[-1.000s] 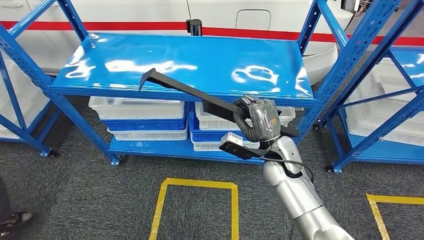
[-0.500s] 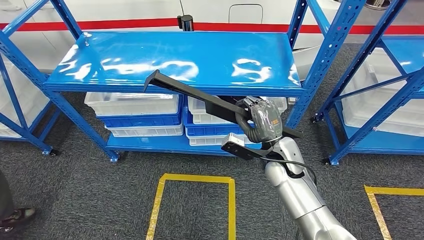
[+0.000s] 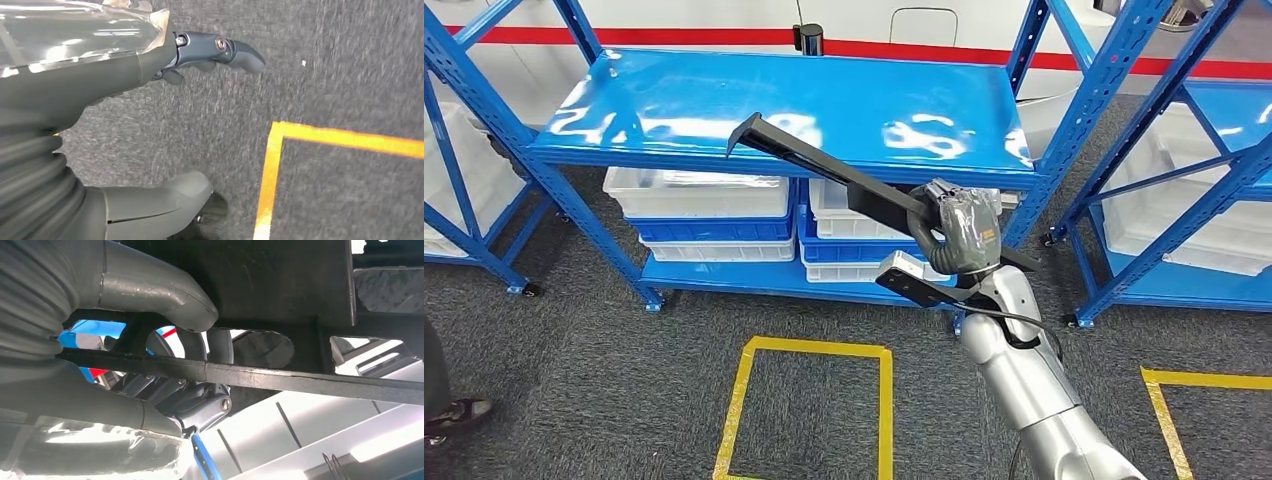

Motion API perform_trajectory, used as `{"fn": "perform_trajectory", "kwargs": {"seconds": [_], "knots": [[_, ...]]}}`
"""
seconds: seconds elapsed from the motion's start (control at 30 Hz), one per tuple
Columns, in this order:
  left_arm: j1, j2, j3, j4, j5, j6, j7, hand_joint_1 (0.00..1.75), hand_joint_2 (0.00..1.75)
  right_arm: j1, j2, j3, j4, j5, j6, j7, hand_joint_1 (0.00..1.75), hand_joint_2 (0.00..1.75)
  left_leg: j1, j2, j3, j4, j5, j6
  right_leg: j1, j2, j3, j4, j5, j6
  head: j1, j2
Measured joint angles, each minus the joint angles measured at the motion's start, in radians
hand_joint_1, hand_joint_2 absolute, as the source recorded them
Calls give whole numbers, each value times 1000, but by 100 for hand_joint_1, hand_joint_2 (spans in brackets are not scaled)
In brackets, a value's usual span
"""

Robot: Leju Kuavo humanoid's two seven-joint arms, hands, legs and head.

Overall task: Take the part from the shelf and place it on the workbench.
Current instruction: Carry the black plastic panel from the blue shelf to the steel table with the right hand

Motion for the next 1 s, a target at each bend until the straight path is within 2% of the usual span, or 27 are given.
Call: {"fn": "perform_trajectory", "kwargs": {"seconds": [0.03,0.07,0.1,0.13,0.17,0.2,0.23,0.27,0.3,0.37,0.4,0.43,0.53,0.57,0.6,0.63,0.7,0.73,0.77,0.83,0.9,0.93,1.0], "knots": [[0,-1,0,0,-1,0,2,0,175,4,-2,-1,0,2,-1,2,168,175,0,0,-6,1,3,-1,-2,0,-22,59,-25,2,0,0],[1,-1,0,0,-1,-1,2,0,175,9,-3,-1,0,3,-1,4,168,175,-1,1,-12,3,6,-3,-4,0,-28,89,-36,7,0,0],[1,-1,0,0,-1,-1,3,0,175,12,-4,-1,0,5,-1,5,168,175,0,1,-18,6,9,-4,-6,0,-12,76,-31,16,0,0],[1,-2,0,0,-2,-1,4,0,175,13,-5,-2,-1,6,-1,7,168,175,0,1,-23,13,9,-6,-8,-1,24,22,-12,27,0,0],[1,-2,0,0,-2,-1,4,0,175,13,-6,-2,-2,7,-1,7,168,175,1,1,-29,22,8,-9,-12,-2,69,-56,8,36,0,0],[0,-2,0,0,-4,-1,4,0,175,12,-6,-3,-3,8,-1,8,168,175,-1,0,-36,32,6,-14,-12,-3,108,-121,25,40,1,0],[0,-1,0,0,-5,-1,4,0,175,12,-6,-4,-5,8,-1,9,168,175,-3,0,-42,42,4,-18,-12,-2,132,-163,36,38,0,0],[1,-1,0,0,-7,-1,4,0,175,13,-6,-6,-7,8,-2,10,168,175,-5,0,-48,49,4,-23,-10,-1,139,-180,39,32,0,0],[1,-1,0,0,-8,-1,4,0,175,15,-6,-7,-8,8,-3,11,168,175,-7,-1,-53,52,5,-28,-7,0,136,-175,42,25,-1,0],[3,0,0,0,-9,-1,4,0,175,18,-7,-10,-9,9,-6,12,168,175,-4,-2,-60,59,5,-37,-12,1,130,-174,49,12,-2,0],[3,0,0,0,-9,-1,3,0,175,19,-8,-11,-10,9,-8,12,168,175,-1,-3,-67,73,-9,-43,-15,1,128,-174,54,5,-3,0],[3,1,0,0,-9,0,3,0,175,19,-8,-12,-10,8,-10,12,168,175,1,-4,-80,105,-34,-49,-19,1,124,-175,58,-1,-5,0],[4,1,0,0,-10,0,3,0,175,22,-9,-13,-11,8,-12,11,168,175,10,-6,-154,292,-142,-65,-17,1,110,-174,68,-14,-8,0],[4,1,0,0,-10,0,3,0,175,24,-9,-13,-11,8,-13,10,168,175,11,-6,-168,333,-157,-66,-15,1,105,-174,71,-16,-7,0],[4,1,0,0,-10,0,3,0,175,26,-9,-14,-11,8,-13,10,168,175,12,-6,-162,336,-153,-65,-14,1,102,-174,74,-16,-7,0],[4,1,0,0,-11,0,3,0,175,27,-10,-15,-11,8,-14,9,168,175,12,-7,-136,299,-132,-62,-13,1,99,-174,76,-16,-7,0],[2,1,0,0,-12,0,3,0,175,27,-10,-17,-12,8,-16,9,168,175,9,-10,-50,159,-81,-47,-12,2,97,-175,81,-13,-7,0],[1,2,0,0,-12,0,3,0,175,26,-11,-19,-13,8,-19,9,168,175,5,-12,-16,100,-64,-38,-10,2,96,-175,84,-10,-6,0],[0,3,0,0,-13,0,2,0,175,25,-11,-19,-15,8,-22,9,168,175,0,-13,3,65,-57,-32,-10,2,94,-175,87,-5,-7,0],[-1,4,0,0,-14,1,2,0,175,24,-13,-20,-16,8,-27,8,168,175,-8,-12,6,49,-51,-22,-10,1,92,-179,94,7,-8,0],[-1,3,0,0,-17,0,3,0,175,25,-15,-22,-17,8,-30,8,168,175,-4,-8,8,30,-33,-13,-7,0,82,-171,89,14,-8,0],[-2,3,0,0,-18,0,3,0,175,26,-17,-24,-18,7,-31,8,168,175,-2,-6,8,20,-23,-7,-5,0,67,-144,71,13,-7,0],[-2,1,0,0,-20,0,4,0,175,28,-21,-29,-19,7,-34,7,168,175,-2,-3,1,11,-10,0,-4,-1,19,-33,10,3,-4,0]]}}
